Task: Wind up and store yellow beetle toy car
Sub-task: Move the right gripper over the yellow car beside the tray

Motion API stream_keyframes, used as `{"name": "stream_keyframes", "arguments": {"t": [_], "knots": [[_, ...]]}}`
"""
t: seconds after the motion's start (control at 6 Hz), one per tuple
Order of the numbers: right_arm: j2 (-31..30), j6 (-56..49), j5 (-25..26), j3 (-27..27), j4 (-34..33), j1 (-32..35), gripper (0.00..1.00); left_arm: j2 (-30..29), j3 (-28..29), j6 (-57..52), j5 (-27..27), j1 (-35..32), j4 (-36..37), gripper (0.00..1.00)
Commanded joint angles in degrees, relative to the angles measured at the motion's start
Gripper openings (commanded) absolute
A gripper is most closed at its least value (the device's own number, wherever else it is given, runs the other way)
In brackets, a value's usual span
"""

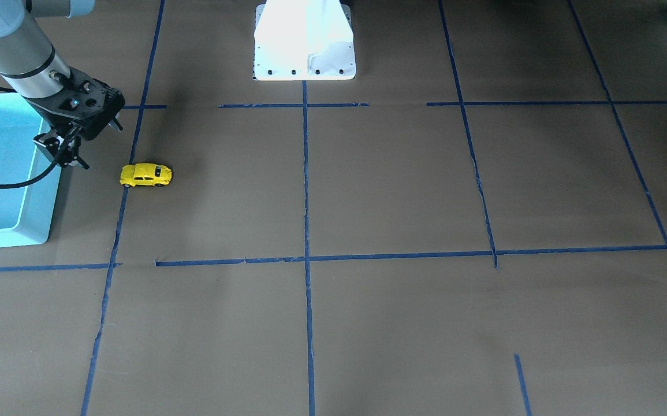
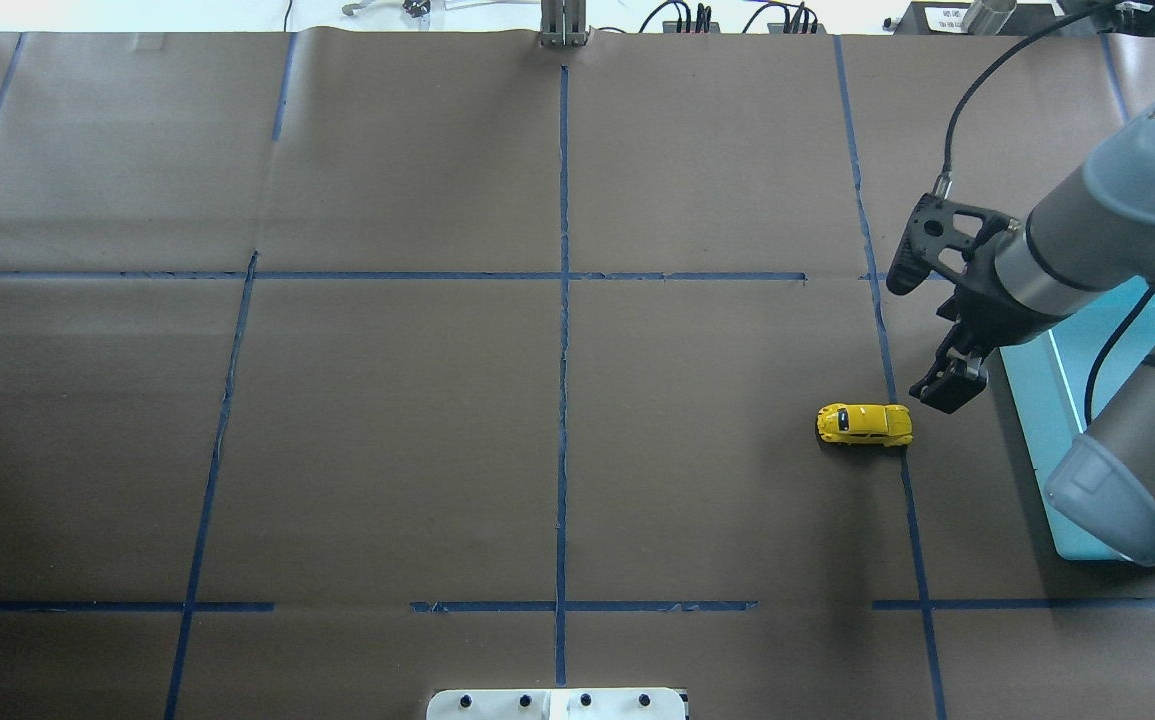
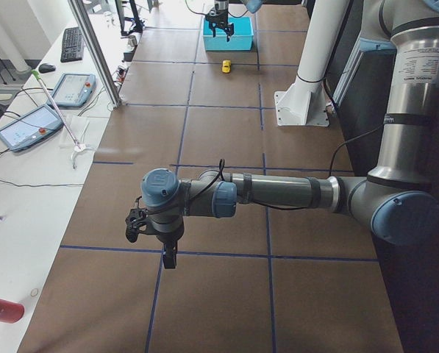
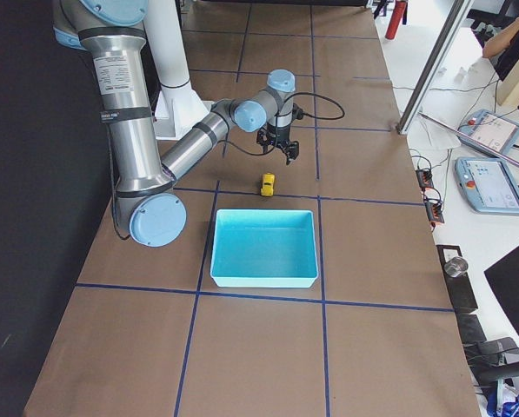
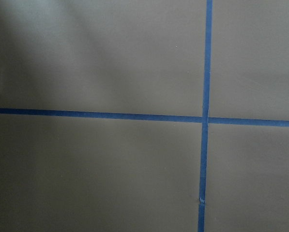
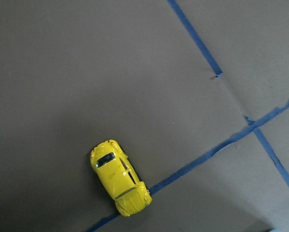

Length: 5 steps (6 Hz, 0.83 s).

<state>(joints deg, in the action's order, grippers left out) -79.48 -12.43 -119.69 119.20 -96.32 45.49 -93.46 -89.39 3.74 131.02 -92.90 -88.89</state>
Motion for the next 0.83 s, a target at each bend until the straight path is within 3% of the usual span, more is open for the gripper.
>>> {"name": "stream_keyframes", "arguments": {"t": [0.0, 0.33, 0.67], "knots": [[0.11, -10.54, 5.30, -2.73, 3.21, -5.82, 1.00, -0.50, -0.34, 0.66, 0.03, 0.17, -0.06, 1.00], [-0.68, -10.96, 6.06, -8.35, 11.81, -7.08, 1.00, -0.59, -0.61, 0.83, 0.03, 0.26, -0.06, 1.00], [-0.77, -11.04, 6.14, -8.90, 12.30, -7.86, 1.00, -0.59, -0.61, 0.83, 0.03, 0.26, 0.03, 1.00]]}}
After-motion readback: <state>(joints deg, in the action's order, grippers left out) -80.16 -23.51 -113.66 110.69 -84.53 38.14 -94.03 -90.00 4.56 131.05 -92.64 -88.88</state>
